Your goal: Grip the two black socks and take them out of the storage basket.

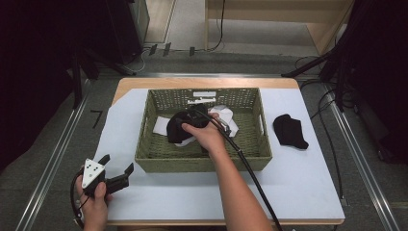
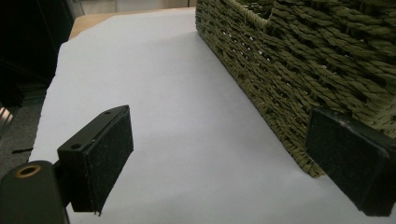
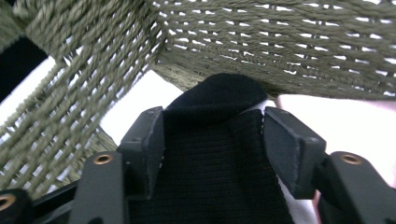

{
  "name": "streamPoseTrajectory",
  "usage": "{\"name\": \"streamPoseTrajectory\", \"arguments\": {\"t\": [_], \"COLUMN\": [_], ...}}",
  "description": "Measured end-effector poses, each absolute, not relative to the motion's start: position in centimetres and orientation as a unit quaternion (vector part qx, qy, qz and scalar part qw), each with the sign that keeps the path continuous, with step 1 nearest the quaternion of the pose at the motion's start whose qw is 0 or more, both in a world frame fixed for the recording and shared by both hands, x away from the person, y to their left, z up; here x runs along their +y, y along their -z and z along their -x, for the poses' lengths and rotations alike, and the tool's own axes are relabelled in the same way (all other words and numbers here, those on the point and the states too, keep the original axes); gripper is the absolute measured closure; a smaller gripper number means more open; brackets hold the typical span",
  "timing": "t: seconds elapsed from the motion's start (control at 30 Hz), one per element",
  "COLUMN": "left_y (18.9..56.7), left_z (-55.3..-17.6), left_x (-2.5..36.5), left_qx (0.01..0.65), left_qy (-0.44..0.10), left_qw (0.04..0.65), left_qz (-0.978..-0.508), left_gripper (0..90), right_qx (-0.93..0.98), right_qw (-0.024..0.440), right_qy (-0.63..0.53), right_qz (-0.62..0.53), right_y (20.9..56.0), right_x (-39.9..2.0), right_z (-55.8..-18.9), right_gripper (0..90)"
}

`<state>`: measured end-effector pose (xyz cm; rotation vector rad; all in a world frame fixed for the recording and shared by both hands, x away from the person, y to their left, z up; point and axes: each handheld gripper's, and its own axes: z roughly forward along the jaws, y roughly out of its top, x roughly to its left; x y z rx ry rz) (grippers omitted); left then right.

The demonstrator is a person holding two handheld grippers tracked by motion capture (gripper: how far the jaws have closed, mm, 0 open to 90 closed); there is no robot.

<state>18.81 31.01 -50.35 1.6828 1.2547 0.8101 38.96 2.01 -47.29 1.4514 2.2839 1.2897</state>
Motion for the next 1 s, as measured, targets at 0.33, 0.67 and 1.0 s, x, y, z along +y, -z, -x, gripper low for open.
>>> {"name": "streamPoseTrajectory", "arguments": {"t": [0.33,0.67,1.0], "left_y": [50.3,50.3,50.3], "left_z": [-18.8,-18.8,-18.8], "left_x": [31.0,31.0,31.0], "left_qx": [0.503,0.503,0.503], "left_qy": [-0.325,-0.325,-0.325], "left_qw": [0.430,0.429,0.431], "left_qz": [-0.676,-0.676,-0.675], "left_gripper": [9.2,9.2,9.2], "right_qx": [0.749,0.810,0.827], "right_qw": [0.061,0.071,0.096], "right_qy": [-0.461,-0.386,-0.381], "right_qz": [-0.472,-0.436,-0.402], "right_y": [46.7,48.4,46.9], "right_x": [2.2,3.0,2.2], "right_z": [-39.1,-38.9,-39.0], "right_gripper": [38.8,47.9,88.3]}}
